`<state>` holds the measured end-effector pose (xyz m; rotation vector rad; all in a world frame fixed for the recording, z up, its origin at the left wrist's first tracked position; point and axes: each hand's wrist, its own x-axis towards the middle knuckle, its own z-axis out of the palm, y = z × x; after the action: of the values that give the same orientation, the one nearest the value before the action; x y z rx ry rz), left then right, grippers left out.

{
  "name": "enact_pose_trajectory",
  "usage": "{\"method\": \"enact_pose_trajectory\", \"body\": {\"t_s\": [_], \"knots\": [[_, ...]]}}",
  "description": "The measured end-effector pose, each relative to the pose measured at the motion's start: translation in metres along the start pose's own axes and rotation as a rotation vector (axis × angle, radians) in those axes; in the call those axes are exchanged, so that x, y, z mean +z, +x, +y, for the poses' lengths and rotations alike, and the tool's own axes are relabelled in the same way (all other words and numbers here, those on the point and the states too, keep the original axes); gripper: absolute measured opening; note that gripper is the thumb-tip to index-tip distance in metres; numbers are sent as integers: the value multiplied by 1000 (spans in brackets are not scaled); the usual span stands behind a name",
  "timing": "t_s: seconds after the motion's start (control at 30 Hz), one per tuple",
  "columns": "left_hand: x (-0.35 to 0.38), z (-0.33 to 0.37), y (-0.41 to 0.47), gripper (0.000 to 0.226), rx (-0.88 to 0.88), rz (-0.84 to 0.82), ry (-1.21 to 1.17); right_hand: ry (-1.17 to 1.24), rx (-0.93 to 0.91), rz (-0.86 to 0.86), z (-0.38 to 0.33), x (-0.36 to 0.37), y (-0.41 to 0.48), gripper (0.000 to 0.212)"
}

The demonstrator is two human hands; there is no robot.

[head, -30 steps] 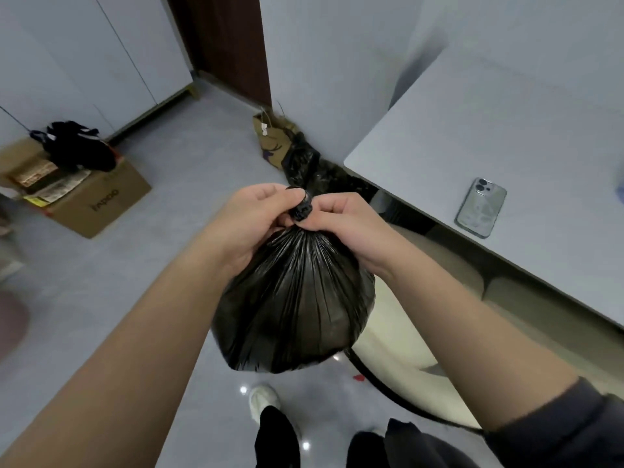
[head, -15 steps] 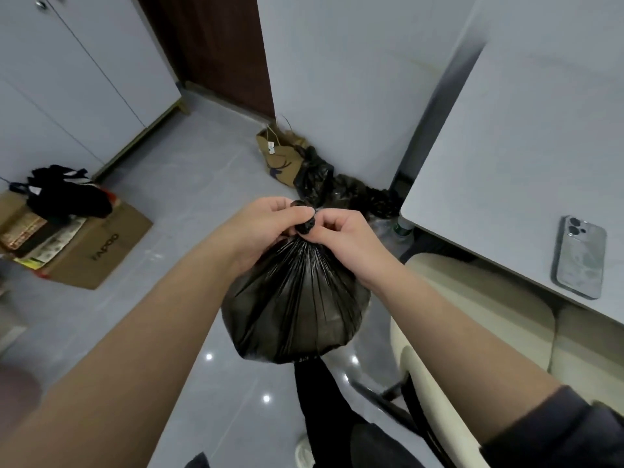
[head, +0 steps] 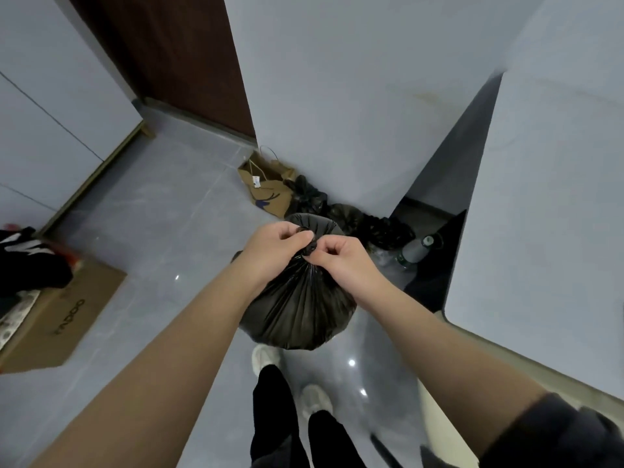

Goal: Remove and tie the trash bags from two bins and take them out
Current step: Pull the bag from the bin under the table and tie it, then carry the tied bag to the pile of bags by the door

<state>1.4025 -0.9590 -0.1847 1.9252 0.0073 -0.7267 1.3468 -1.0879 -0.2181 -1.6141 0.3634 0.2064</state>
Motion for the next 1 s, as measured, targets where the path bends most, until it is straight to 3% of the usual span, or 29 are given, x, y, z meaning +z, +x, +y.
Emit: {"method": "enact_pose_trajectory", "body": {"t_s": [0.17,0.57,0.87,1.0], "knots": [[-14,7,79,5,81,0,80,20,35,118,0,1,68,38],[-7,-10,247,22,106,-153,323,-85,176,310,56,-18,202,43],[62,-87,364,20,140,-172,377,-262,266,457,166,-54,289,37],[88,-148,408,29,106,-134,503,-293,320,445,231,-69,319,36]]}}
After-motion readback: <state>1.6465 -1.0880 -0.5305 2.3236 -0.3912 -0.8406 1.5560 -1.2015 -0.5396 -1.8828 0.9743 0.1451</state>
